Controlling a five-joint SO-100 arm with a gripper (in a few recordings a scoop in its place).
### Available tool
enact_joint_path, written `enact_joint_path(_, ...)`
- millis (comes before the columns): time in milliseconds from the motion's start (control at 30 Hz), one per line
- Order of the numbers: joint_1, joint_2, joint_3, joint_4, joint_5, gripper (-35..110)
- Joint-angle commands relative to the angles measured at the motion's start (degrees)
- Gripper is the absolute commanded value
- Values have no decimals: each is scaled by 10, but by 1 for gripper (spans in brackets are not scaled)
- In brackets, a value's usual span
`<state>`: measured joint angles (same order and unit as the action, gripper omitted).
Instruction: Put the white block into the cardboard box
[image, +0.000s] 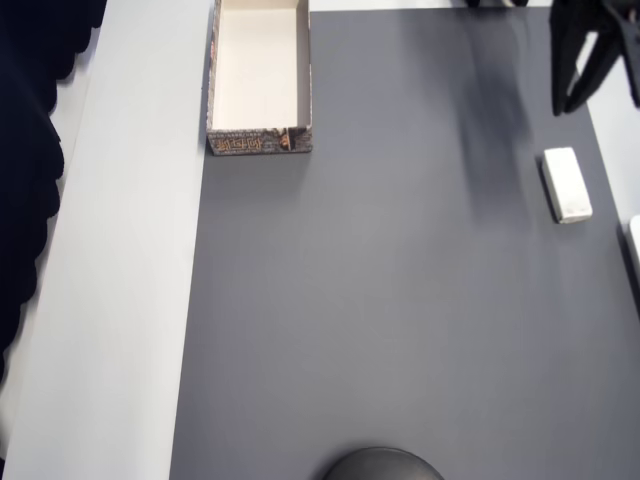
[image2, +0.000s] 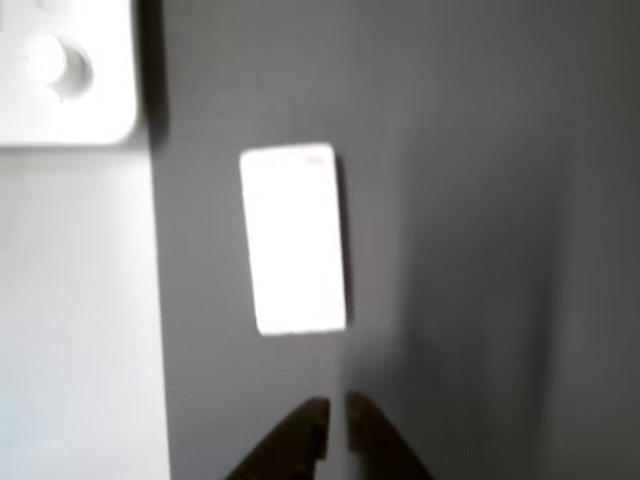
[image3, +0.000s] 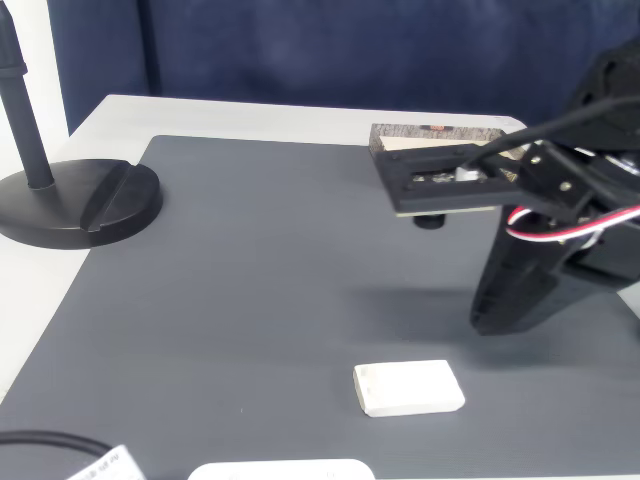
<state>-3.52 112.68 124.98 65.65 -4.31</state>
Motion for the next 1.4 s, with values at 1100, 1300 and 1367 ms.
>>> enact_joint_path(1100,15,-277,-319,114,50,-2)
enact_joint_path(1300,18,-276,-320,114,53,-2)
enact_joint_path(1367,18,-276,-320,114,53,-2)
